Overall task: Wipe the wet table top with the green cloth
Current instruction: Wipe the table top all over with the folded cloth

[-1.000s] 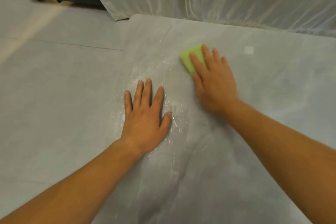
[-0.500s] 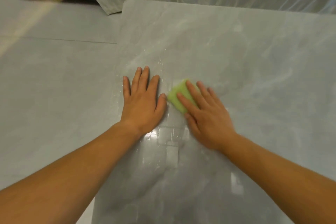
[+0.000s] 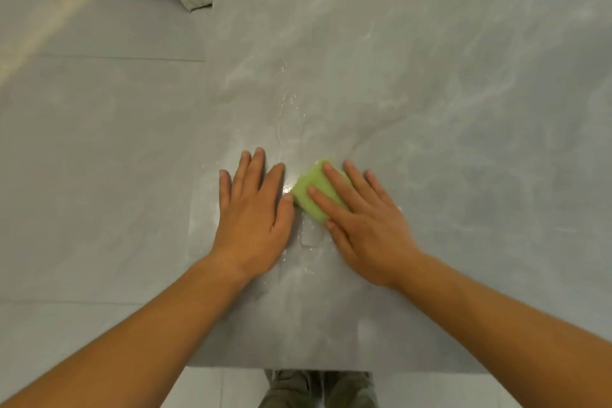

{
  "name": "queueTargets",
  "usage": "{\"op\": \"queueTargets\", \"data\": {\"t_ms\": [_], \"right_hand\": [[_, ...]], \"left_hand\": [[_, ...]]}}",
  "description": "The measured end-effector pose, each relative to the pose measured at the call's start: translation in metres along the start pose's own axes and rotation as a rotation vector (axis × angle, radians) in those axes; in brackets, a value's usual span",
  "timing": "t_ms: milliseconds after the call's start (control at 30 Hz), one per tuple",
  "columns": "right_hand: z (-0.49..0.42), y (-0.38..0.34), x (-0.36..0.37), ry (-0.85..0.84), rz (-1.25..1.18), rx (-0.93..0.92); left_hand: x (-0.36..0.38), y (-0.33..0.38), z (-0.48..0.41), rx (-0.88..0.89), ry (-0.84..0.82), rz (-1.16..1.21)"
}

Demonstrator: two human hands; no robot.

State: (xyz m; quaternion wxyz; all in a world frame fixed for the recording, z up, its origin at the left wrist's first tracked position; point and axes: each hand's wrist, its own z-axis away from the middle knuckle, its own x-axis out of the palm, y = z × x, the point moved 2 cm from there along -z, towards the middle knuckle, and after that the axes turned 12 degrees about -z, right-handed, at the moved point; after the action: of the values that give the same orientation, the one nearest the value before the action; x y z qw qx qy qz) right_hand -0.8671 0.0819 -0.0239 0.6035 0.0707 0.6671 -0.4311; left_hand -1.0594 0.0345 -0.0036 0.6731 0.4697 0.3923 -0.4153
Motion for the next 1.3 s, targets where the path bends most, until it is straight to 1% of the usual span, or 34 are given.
{"op": "queueTargets", "data": {"t_ms": [67,100,167,200,233,267,300,400,467,500,533,567,667,700,733,767,867,933,967,1000,1100,1133,1167,1200,1300], "right_hand": [[-0.005,0.013,-0.009,-0.007,0.004,-0.015],[-0.014,0.02,-0.015,0.021,0.005,0.037],[-0.034,0.027,-0.024,0.116,-0.026,0.215],[-0.039,0.024,-0.023,0.158,-0.038,0.299],[-0.039,0.017,-0.019,0.184,-0.033,0.344],[-0.033,0.007,-0.013,0.191,-0.022,0.339],[-0.022,-0.005,-0.005,0.174,-0.009,0.288],[0.028,-0.029,0.019,0.033,0.03,0.025],[0.051,-0.025,0.016,-0.072,0.05,-0.081],[0.053,-0.017,0.011,-0.085,0.065,-0.103],[0.05,-0.008,0.006,-0.076,0.082,-0.087],[0.044,0.0,0.001,-0.048,0.088,-0.028],[0.029,0.005,-0.005,0.089,0.029,0.231],[0.032,-0.004,0.001,0.114,0.028,0.264],[0.041,-0.018,0.011,0.127,0.038,0.244],[0.056,-0.034,0.023,0.112,0.041,0.177],[0.103,-0.066,0.049,-0.046,0.076,-0.081],[0.109,-0.063,0.047,-0.096,0.091,-0.156],[0.107,-0.059,0.044,-0.082,0.099,-0.141],[0.103,-0.055,0.04,-0.056,0.093,-0.079],[0.097,-0.053,0.037,0.093,0.018,0.226],[0.099,-0.058,0.039,0.14,-0.001,0.294],[0.103,-0.069,0.045,0.162,-0.003,0.31],[0.109,-0.083,0.054,0.151,0.007,0.274],[0.128,-0.116,0.081,0.033,0.05,0.043]], "left_hand": [[0.002,-0.003,0.0,0.014,-0.008,-0.032],[0.004,-0.004,0.0,0.027,-0.012,-0.058],[0.007,-0.007,0.002,0.046,-0.014,-0.095],[0.008,-0.007,0.002,0.05,-0.01,-0.092],[0.007,-0.008,0.003,0.051,0.002,-0.08],[0.007,-0.008,0.005,0.054,0.024,-0.065],[0.006,-0.008,0.009,0.059,0.053,-0.056],[0.01,-0.005,0.036,0.026,0.105,-0.073],[0.015,-0.001,0.061,-0.031,0.105,-0.074],[0.02,0.001,0.075,-0.048,0.094,-0.091],[0.025,0.002,0.088,-0.058,0.083,-0.118],[0.03,0.002,0.098,-0.064,0.074,-0.145],[0.034,0.001,0.109,-0.08,0.071,-0.174],[0.034,0.001,0.108,-0.088,0.071,-0.173],[0.032,0.0,0.107,-0.096,0.067,-0.17],[0.03,0.0,0.107,-0.102,0.058,-0.16],[0.024,-0.004,0.107,-0.085,0.0,-0.125],[0.022,-0.009,0.109,-0.05,-0.042,-0.124],[0.022,-0.012,0.11,-0.031,-0.052,-0.121],[0.022,-0.015,0.112,-0.01,-0.049,-0.111],[0.023,-0.024,0.122,0.053,0.009,-0.105],[0.023,-0.025,0.123,0.064,0.045,-0.123],[0.024,-0.027,0.127,0.065,0.076,-0.143],[0.025,-0.029,0.131,0.058,0.095,-0.162],[0.031,-0.038,0.138,0.034,0.086,-0.136]]}}
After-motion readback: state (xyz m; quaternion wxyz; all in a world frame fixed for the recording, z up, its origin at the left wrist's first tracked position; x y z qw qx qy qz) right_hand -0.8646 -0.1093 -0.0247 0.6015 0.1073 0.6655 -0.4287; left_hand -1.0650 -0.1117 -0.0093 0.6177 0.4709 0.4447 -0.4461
